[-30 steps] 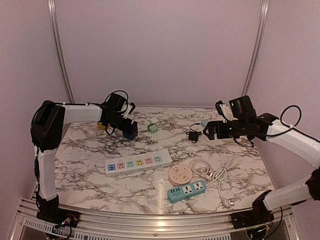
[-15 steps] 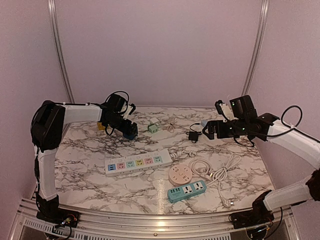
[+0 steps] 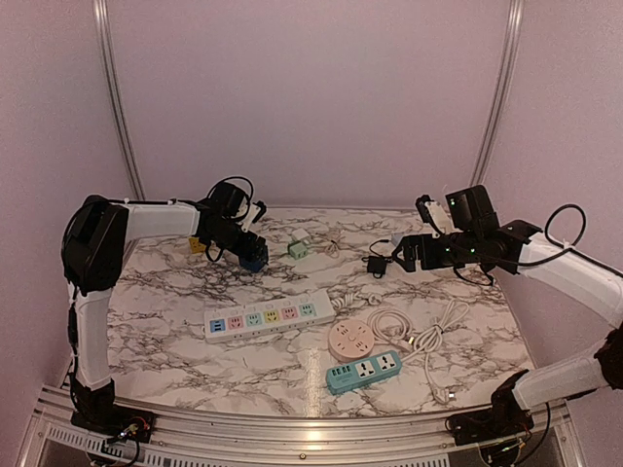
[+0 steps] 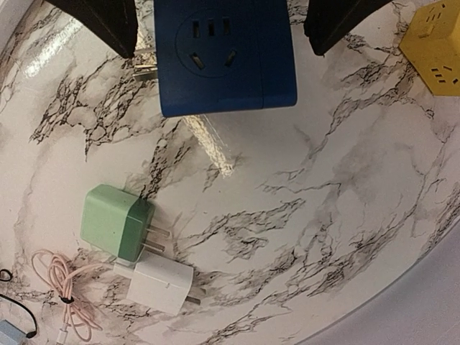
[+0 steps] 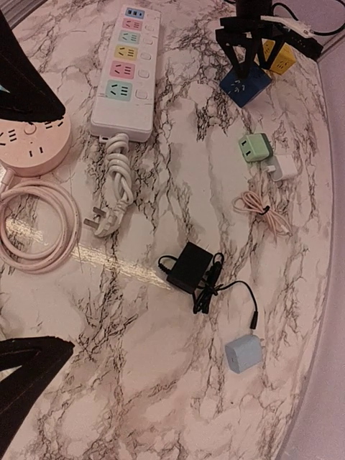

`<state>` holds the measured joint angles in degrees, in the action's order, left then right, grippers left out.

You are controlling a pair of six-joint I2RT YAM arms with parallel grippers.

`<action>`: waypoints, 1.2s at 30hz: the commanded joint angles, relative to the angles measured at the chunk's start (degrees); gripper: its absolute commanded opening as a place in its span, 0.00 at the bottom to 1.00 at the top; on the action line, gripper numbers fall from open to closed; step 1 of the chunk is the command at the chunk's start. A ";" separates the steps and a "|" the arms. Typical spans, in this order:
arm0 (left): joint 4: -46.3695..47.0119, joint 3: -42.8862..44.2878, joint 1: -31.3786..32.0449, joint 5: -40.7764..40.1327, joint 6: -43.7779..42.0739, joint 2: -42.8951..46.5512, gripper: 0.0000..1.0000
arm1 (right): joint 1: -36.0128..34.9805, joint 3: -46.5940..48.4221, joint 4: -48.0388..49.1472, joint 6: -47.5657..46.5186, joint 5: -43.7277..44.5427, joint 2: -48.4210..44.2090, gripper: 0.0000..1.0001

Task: Insert the plug
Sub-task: Pick up the plug at the center of the board.

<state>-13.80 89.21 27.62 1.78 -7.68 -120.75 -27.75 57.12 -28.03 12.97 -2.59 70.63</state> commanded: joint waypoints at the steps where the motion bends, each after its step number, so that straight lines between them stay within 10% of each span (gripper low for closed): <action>1: -1.39 1.05 -0.02 2.17 0.00 -0.03 0.81 | -0.54 1.69 1.50 -1.12 -0.57 0.11 0.99; 36: 0.69 0.79 -0.02 -0.74 1.30 1.72 0.97 | -0.48 -1.54 0.32 -3.78 -5.83 -8.22 0.98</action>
<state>-12.25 88.66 27.59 4.40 -6.13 -120.70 -27.75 56.18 -28.12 10.02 -7.40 63.59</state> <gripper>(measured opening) 0.946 0.986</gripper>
